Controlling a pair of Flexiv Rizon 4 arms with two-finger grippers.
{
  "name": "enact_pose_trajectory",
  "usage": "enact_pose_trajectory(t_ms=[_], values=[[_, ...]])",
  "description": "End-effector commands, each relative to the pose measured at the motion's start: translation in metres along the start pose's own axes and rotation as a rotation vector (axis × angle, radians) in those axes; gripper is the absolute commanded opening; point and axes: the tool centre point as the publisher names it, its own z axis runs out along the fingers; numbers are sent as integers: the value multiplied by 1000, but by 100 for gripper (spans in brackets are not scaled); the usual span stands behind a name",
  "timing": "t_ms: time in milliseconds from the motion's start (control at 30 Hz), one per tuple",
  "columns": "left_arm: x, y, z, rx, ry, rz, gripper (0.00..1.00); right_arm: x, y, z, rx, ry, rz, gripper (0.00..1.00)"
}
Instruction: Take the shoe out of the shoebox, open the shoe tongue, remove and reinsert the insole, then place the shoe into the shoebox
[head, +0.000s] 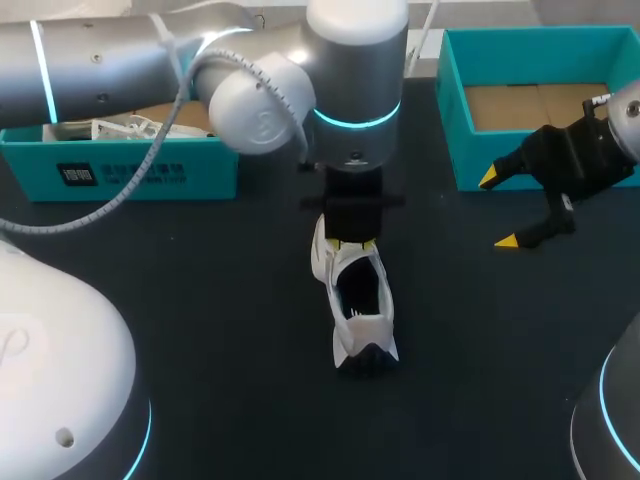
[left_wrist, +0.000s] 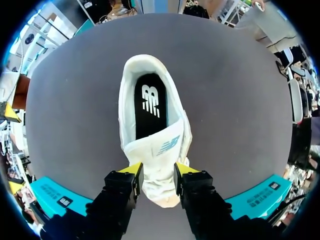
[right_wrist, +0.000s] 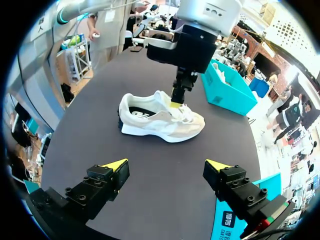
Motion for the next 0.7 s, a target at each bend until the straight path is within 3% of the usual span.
enact_pose_trajectory(t_ms=[33, 333, 700], values=[[-6, 4, 3, 5, 11, -6, 40, -1, 0, 1, 3, 1, 0, 100], [-12, -12, 11, 50, 20, 58, 42, -1, 0, 1, 3, 1, 0, 100], [0, -29, 21, 90, 59, 135, 42, -1, 0, 1, 3, 1, 0, 100]])
